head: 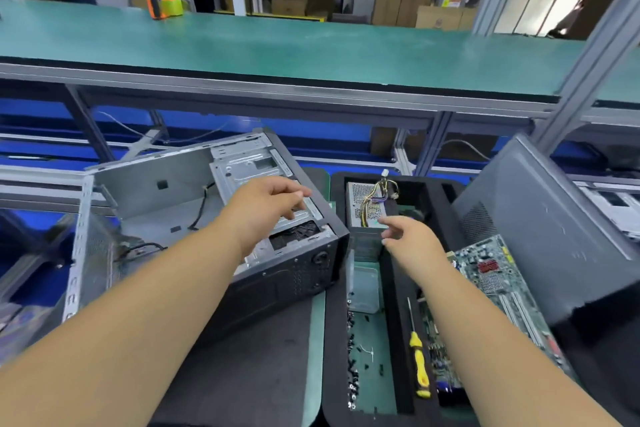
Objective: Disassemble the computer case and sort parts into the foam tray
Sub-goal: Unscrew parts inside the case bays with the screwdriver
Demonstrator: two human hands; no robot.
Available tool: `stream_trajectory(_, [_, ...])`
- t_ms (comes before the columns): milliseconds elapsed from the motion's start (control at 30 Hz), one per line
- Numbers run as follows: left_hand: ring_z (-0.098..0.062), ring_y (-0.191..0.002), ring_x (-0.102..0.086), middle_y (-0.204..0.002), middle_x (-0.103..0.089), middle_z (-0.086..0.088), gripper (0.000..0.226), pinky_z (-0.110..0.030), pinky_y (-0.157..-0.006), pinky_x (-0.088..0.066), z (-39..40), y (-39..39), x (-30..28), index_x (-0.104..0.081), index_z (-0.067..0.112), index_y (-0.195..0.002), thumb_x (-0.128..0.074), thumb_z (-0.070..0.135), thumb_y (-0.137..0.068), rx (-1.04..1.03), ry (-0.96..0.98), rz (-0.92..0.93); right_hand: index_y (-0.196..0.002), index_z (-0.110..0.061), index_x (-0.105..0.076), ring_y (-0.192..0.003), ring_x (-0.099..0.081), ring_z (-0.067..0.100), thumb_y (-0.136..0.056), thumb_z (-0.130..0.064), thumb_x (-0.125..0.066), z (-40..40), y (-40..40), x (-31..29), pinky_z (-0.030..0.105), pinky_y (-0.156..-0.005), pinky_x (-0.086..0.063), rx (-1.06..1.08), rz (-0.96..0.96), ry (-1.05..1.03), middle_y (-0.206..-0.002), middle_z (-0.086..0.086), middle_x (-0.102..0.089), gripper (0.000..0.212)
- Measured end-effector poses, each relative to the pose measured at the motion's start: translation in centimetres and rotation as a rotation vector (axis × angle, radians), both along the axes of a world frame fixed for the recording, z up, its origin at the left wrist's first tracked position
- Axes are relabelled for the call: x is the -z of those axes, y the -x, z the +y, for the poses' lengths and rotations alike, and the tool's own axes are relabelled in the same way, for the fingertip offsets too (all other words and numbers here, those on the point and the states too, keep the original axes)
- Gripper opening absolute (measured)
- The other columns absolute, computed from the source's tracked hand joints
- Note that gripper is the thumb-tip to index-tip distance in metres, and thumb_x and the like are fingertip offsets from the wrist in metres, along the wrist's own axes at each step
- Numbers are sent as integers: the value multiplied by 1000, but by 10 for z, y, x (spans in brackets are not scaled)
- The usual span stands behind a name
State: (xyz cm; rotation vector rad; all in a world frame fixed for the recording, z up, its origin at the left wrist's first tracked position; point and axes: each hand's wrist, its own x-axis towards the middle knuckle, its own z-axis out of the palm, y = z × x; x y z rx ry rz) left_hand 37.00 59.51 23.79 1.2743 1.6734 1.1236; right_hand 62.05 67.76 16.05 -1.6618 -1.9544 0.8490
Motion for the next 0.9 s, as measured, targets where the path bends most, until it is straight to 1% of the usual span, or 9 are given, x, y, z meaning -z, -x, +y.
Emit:
stream_trajectory(167, [0, -65, -60, -84, -73, 12, 23, -27, -67, -45, -25, 41, -2, -76, 31, -91, -55, 21, -96, -153, -26, 48, -98, -41, -67, -82, -64, 16, -93, -12, -55, 4, 17, -11, 27, -66, -48, -20, 112, -71, -92, -13, -67, 31])
stream_trajectory(333, [-9, -75, -61, -84, -73, 12, 25, -27, -68, -45, -49, 98, -5, -75, 31, -91, -54, 20, -97, -304, -3, 87, -93, -37, -70, -68, -55, -7, -92, -15, -59, -8, 62, -32, 9, -57, -36, -127, 126, -188, -81, -20, -63, 24])
stream_trajectory(400, [-10, -78, -62, -87, -73, 11, 24, -27, -70, -46, -57, 119, -6, -74, 31, -93, -53, 20, -97, -336, 0, 109, -95, -36, -69, -71, -54, -7, -94, -17, -59, -15, 84, -39, 11, -59, -37, -200, 136, -227, -84, -20, -63, 22])
stream_trajectory(500, [-3, -79, -61, -90, -72, 9, 19, -16, -63, -39, -69, 151, -4, -73, 28, -97, -55, 20, -96, -390, 9, 192, -91, -38, -66, -75, -54, -6, -93, -20, -61, -28, 122, -45, 15, -62, -38, -281, 153, -250, -83, -16, -62, 19])
stream_trajectory(600, [1, -86, -58, -92, -69, 15, 15, -15, -66, -38, -79, 183, 2, -72, 30, -98, -59, 24, -94, -435, 40, 326, -95, -33, -70, -80, -53, -12, -93, -18, -62, -37, 159, -46, 5, -66, -37, -383, 115, -260, -86, -20, -60, 17])
stream_trajectory(667, [2, -86, -56, -91, -65, 19, 14, -18, -67, -39, -82, 203, 8, -71, 32, -98, -60, 27, -93, -423, 65, 416, -99, -30, -72, -85, -55, -2, -93, -19, -62, -41, 181, -45, 14, -77, -42, -436, 51, -257, -92, -17, -61, 16])
stream_trajectory(733, [1, -86, -57, -90, -63, 22, 13, -23, -71, -42, -81, 220, 15, -69, 36, -94, -59, 27, -93, -386, 91, 508, -104, -29, -72, -98, -54, 9, -93, -21, -62, -41, 201, -44, 28, -90, -45, -457, -32, -264, -100, -12, -62, 17])
stream_trajectory(767, [-1, -88, -58, -92, -64, 21, 14, -26, -75, -45, -78, 227, 18, -68, 38, -93, -59, 27, -93, -356, 107, 552, -108, -28, -72, -105, -52, 13, -93, -22, -62, -41, 210, -44, 30, -94, -43, -456, -73, -266, -105, -10, -62, 19])
stream_trajectory(900, [-16, -110, -55, -115, -62, 8, 18, -33, -94, -46, -64, 250, 29, -70, 33, -106, -59, 28, -92, -186, 164, 800, -122, -27, -64, -122, -41, 15, -93, -27, -63, -38, 235, -45, 23, -96, -29, -445, -192, -256, -125, -6, -54, 29])
